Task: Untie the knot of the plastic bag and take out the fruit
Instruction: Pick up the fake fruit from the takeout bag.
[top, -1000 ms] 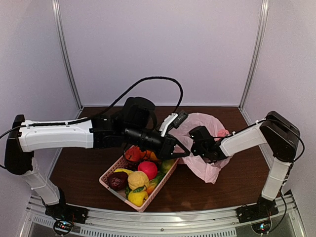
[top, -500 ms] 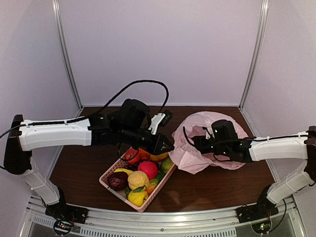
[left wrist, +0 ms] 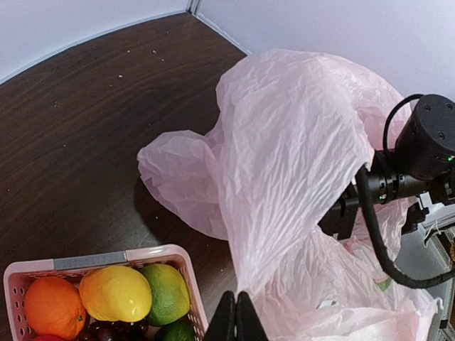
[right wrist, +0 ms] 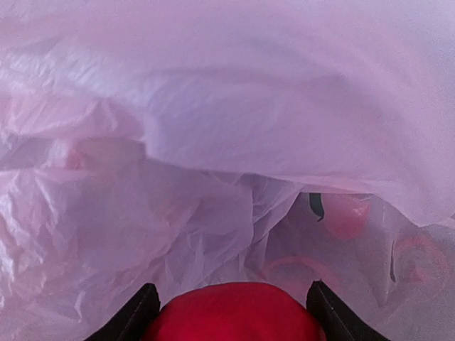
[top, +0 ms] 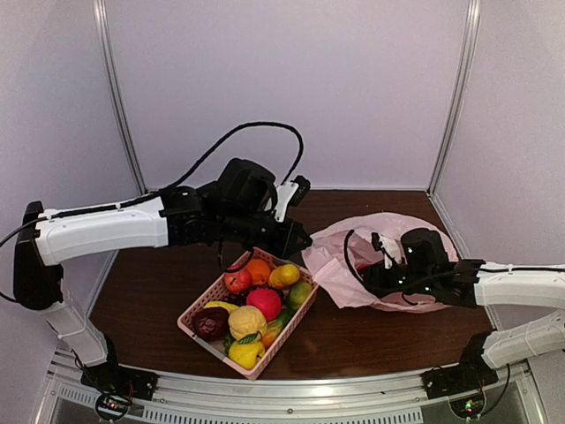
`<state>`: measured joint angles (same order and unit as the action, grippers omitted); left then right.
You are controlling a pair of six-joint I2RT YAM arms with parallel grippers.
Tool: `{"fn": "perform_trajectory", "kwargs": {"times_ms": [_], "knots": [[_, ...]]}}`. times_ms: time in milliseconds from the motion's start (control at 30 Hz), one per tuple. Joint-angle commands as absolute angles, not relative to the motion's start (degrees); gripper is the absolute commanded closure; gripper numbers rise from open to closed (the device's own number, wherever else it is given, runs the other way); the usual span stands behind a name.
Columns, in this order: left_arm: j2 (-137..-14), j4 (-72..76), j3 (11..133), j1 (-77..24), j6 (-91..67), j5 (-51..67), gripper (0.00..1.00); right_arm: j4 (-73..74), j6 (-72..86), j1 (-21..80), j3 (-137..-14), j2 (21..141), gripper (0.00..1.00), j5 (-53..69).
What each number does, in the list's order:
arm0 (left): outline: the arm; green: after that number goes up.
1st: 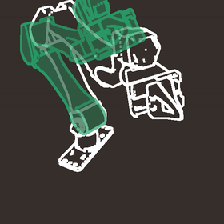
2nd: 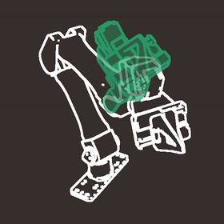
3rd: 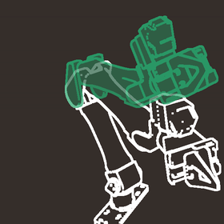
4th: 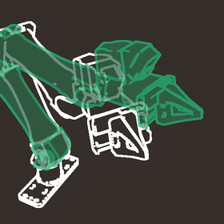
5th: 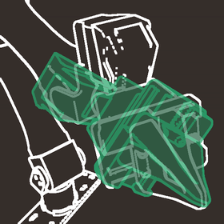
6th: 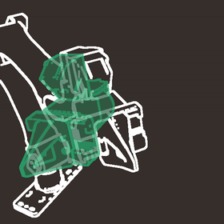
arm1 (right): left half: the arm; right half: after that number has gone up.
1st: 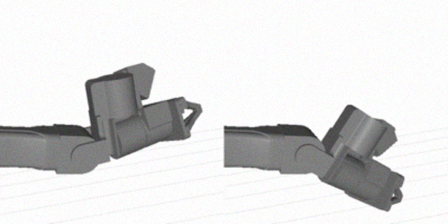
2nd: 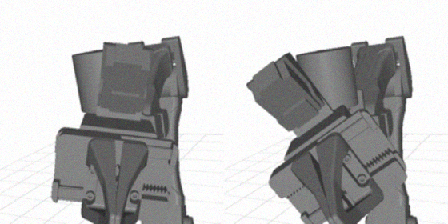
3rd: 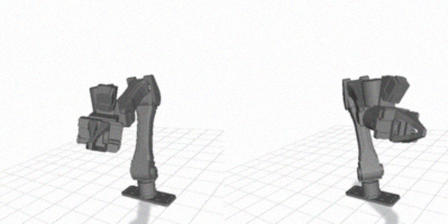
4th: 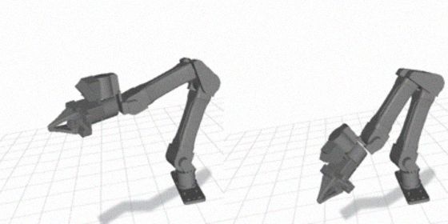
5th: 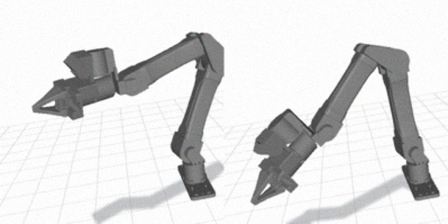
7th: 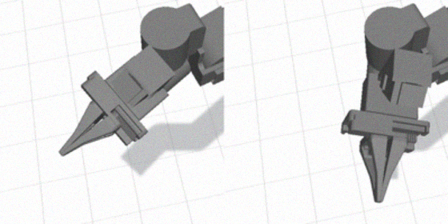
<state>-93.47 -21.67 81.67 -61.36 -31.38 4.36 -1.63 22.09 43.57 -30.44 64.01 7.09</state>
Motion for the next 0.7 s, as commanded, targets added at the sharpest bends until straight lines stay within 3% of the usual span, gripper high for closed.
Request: {"fn": "perform_trajectory", "kwargs": {"times_ms": [0,267,667], "knots": [[-95.0,-22.4,84.2,-60.5,-30.2,2.4,1.00,5.1,17.0,46.5,-29.5,61.5,0.51,10.0],[-96.9,-19.9,86.5,-60.0,-29.8,5.0,1.00,11.1,13.8,51.1,-33.6,59.4,0.51,10.5],[-98.7,-18.4,86.0,-58.9,-29.3,6.3,1.00,0.6,19.3,51.8,-36.0,52.4,0.49,14.1]]}}
